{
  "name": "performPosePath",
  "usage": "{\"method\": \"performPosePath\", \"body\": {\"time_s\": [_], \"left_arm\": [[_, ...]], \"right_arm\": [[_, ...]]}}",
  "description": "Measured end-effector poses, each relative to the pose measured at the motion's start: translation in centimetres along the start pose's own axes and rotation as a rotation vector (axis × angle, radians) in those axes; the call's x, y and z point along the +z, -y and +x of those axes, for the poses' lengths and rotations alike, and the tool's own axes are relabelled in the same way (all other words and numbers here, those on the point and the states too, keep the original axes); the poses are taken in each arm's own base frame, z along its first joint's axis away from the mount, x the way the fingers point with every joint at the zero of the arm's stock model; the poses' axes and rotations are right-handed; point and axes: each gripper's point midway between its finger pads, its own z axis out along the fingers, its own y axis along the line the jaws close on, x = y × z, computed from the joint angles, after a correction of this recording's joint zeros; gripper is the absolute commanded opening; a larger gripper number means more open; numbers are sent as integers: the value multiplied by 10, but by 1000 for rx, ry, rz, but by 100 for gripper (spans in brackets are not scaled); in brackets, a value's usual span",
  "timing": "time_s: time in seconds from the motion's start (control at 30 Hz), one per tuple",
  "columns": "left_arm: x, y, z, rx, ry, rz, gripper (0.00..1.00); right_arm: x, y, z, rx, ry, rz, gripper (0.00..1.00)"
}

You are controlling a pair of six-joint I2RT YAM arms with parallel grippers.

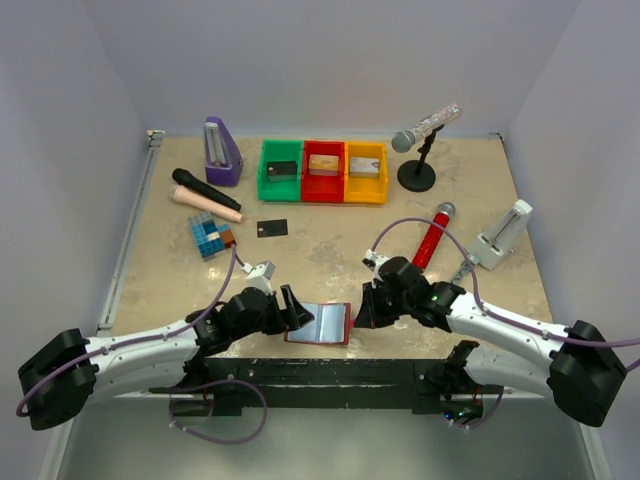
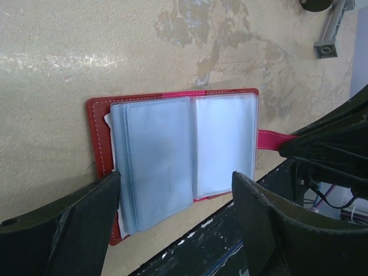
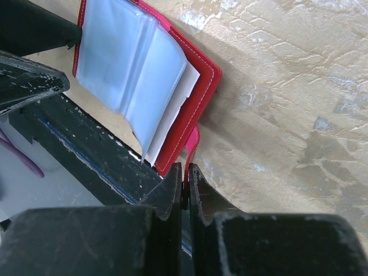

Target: Take the credit cards out of the card holder

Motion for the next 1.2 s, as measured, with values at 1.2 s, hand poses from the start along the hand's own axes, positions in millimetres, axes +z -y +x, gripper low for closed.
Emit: {"method": "performPosePath", "body": {"time_s": [1.2], "left_arm": [[-10, -3, 0, 36, 41, -16, 79]], "right_arm": [[2, -3, 1, 0, -11, -19, 0]]}}
